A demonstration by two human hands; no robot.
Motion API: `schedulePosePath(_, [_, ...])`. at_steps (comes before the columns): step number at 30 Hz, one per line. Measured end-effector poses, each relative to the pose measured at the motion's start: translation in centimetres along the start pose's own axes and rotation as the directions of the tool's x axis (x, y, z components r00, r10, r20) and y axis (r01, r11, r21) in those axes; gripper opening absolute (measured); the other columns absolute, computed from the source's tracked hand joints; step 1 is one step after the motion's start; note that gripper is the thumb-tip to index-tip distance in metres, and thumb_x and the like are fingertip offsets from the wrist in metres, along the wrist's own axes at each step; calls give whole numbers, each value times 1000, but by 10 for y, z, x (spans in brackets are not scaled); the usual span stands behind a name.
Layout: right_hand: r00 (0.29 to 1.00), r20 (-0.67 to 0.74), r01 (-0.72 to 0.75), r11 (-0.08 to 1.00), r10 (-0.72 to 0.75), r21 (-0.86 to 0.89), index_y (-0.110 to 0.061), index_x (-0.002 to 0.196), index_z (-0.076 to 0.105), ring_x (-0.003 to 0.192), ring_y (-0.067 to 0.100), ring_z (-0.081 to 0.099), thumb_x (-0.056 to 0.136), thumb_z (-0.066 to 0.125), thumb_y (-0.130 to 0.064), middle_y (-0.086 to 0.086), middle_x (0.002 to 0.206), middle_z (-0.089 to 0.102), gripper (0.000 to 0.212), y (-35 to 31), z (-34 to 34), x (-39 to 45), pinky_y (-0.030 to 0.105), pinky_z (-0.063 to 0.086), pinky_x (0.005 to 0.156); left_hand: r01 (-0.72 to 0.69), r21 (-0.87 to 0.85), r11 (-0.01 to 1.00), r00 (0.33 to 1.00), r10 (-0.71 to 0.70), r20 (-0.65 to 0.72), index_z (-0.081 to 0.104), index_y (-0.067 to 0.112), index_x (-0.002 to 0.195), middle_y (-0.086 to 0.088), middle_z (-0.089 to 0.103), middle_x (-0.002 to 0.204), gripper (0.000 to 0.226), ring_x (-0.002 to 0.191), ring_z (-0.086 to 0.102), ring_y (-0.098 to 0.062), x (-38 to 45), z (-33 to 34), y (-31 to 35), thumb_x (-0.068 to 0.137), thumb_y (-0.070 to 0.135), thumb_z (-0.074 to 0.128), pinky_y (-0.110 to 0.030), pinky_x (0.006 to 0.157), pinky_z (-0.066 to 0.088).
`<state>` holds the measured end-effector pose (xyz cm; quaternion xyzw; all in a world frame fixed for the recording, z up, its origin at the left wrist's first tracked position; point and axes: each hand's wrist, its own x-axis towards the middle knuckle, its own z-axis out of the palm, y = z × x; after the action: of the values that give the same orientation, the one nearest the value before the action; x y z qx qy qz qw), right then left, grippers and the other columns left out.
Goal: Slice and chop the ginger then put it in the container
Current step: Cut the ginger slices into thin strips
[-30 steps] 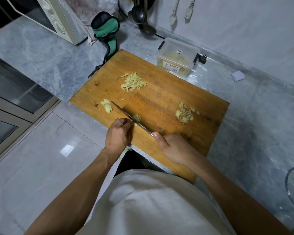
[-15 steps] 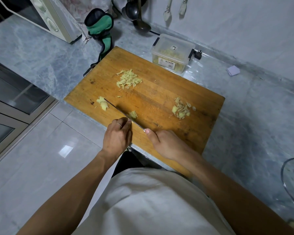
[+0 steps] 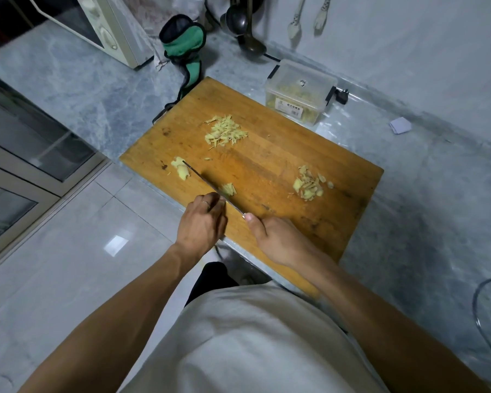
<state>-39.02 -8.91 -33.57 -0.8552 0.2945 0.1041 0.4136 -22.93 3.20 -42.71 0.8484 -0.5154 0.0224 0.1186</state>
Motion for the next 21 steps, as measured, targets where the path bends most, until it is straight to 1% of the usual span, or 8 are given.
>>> schedulePosePath(4, [1000,6,-1,1000,1,-13,-11,55,39,50,19,43,107,22,-53,5,51,43,69,-4,-3,-1,34,31,52,29,-47,998,1000,-29,-4,65,3,112,-14,58,118,34,92,52,-33,-5,6,2,95,22,43,-42,76,47])
schedulePosePath(8, [1000,4,6,1000,-6,-10,-11,52,36,44,17,38,108,23,-51,4,47,39,70,-5,-5,-3,33,27,49,8,-61,998,1000,-9,-8,66,2,116,-15,58,123,37,98,54,-33,-5,7,2,99,25,43,-44,81,48])
schedulePosePath(14, [1000,21,-11,999,10,34,-11,51,40,46,17,42,108,23,-52,4,48,43,71,-6,-4,3,34,35,55,3,-67,998,998,-7,-62,67,1,116,-16,59,122,36,96,53,-33,-6,7,2,96,24,47,-42,78,48])
schedulePosePath(21, [1000,12,-17,999,17,34,-12,53,36,45,17,37,108,24,-51,4,49,39,69,-7,-4,-1,33,28,51,22,-80,997,999,-24,-32,66,2,119,-14,57,126,38,101,53,-31,-8,10,2,98,25,43,-41,82,47])
